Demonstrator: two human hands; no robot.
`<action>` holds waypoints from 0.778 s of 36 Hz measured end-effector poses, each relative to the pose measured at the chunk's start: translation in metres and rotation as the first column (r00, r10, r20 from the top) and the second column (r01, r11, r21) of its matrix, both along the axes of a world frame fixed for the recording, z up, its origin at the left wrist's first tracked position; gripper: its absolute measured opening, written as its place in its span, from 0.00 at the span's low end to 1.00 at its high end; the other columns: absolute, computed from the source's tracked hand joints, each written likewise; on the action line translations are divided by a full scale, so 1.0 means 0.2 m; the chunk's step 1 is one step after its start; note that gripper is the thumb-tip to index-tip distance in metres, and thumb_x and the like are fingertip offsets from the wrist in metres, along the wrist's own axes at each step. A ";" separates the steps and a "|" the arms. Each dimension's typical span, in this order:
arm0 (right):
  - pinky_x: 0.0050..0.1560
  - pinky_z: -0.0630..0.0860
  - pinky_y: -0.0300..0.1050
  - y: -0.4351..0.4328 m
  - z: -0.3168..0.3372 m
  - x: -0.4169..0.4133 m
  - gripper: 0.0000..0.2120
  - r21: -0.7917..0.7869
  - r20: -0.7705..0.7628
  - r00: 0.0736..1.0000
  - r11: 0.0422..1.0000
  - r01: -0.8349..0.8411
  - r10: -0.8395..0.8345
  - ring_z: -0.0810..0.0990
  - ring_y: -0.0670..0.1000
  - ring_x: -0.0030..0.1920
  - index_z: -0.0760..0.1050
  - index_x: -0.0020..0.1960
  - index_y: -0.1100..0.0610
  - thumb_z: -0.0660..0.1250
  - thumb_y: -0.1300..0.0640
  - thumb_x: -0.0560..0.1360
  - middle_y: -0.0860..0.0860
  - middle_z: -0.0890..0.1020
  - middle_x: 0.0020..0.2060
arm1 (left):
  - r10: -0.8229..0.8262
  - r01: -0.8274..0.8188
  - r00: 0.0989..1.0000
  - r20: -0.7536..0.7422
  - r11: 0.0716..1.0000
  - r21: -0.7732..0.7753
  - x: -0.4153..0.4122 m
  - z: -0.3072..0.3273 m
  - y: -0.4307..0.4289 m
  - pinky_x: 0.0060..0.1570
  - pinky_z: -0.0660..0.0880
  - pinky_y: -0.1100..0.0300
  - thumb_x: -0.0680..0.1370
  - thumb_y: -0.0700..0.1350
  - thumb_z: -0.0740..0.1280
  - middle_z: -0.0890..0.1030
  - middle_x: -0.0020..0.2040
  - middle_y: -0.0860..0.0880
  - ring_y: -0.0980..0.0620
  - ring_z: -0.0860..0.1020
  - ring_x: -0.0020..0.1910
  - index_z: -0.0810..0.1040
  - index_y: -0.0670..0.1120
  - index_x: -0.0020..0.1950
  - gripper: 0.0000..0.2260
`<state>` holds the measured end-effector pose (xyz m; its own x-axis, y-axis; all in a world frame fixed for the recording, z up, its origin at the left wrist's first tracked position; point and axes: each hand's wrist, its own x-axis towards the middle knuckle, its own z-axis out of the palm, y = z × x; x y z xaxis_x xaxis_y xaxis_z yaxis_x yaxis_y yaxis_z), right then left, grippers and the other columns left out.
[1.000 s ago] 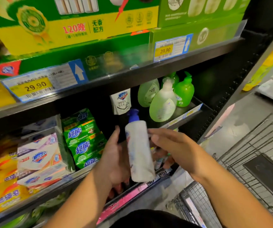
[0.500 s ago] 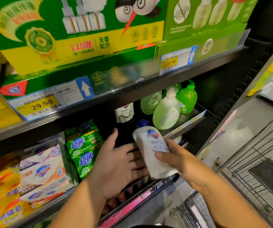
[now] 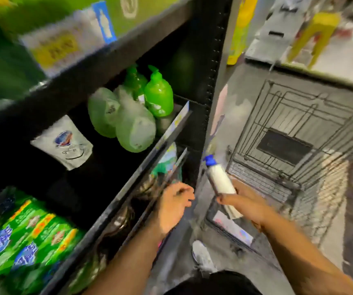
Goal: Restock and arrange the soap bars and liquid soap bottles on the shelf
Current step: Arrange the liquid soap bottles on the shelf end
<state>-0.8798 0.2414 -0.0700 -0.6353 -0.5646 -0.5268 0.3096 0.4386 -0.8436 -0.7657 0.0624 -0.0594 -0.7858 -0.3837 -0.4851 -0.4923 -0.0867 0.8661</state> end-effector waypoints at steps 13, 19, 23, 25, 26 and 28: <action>0.59 0.75 0.52 0.80 -1.20 -0.44 0.49 0.755 -0.113 0.966 0.652 -0.070 0.235 0.76 0.62 0.62 0.62 0.73 0.57 0.79 0.41 0.60 0.61 0.74 0.62 | -0.231 0.441 0.853 0.468 0.798 -0.411 -0.59 -1.00 0.49 0.60 0.73 0.45 0.73 0.60 0.67 0.75 0.61 0.37 0.36 0.75 0.60 0.69 0.47 0.67 0.27; 0.63 0.72 0.56 0.88 -1.53 -0.53 0.48 0.808 -0.067 0.947 0.573 -0.133 0.315 0.73 0.64 0.66 0.57 0.76 0.58 0.76 0.41 0.66 0.63 0.69 0.68 | -0.209 0.448 0.868 0.450 0.719 -0.531 -0.70 -1.15 0.55 0.68 0.60 0.51 0.82 0.44 0.63 0.69 0.72 0.35 0.37 0.68 0.70 0.63 0.37 0.76 0.24; 0.61 0.71 0.54 0.88 -1.71 -0.58 0.52 0.853 -0.009 0.885 0.465 -0.237 0.466 0.72 0.61 0.65 0.47 0.80 0.56 0.74 0.43 0.69 0.59 0.66 0.69 | -0.225 0.397 0.910 0.349 0.718 -0.572 -0.70 -1.29 0.54 0.65 0.65 0.55 0.84 0.43 0.56 0.70 0.72 0.40 0.42 0.70 0.69 0.64 0.40 0.76 0.21; 0.59 0.72 0.53 0.87 -1.78 -0.60 0.50 0.850 -0.010 0.861 0.458 -0.260 0.508 0.72 0.61 0.62 0.49 0.80 0.56 0.75 0.46 0.69 0.58 0.68 0.66 | -0.214 0.362 0.929 0.303 0.698 -0.618 -0.69 -1.33 0.54 0.61 0.67 0.54 0.83 0.43 0.57 0.72 0.70 0.38 0.39 0.73 0.66 0.66 0.38 0.74 0.20; 0.58 0.72 0.53 0.86 -1.81 -0.61 0.49 0.852 -0.017 0.849 0.452 -0.264 0.528 0.73 0.61 0.61 0.50 0.79 0.56 0.75 0.47 0.68 0.58 0.69 0.65 | -0.209 0.352 0.934 0.291 0.689 -0.633 -0.68 -1.35 0.54 0.59 0.67 0.53 0.83 0.40 0.59 0.74 0.68 0.36 0.37 0.74 0.64 0.67 0.36 0.73 0.19; 0.56 0.72 0.52 0.85 -1.86 -0.61 0.48 0.851 -0.043 0.839 0.460 -0.254 0.542 0.74 0.61 0.59 0.54 0.78 0.57 0.76 0.49 0.67 0.58 0.70 0.64 | -0.191 0.328 0.942 0.277 0.702 -0.632 -0.67 -1.38 0.54 0.57 0.67 0.53 0.82 0.37 0.60 0.76 0.65 0.35 0.35 0.76 0.61 0.68 0.36 0.72 0.18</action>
<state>-1.0025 0.4115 -0.4423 -0.6429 -0.2341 -0.7293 -0.2572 0.9628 -0.0824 -0.8997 0.1707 -0.3357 -0.8304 -0.4520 -0.3256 -0.5555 0.6278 0.5453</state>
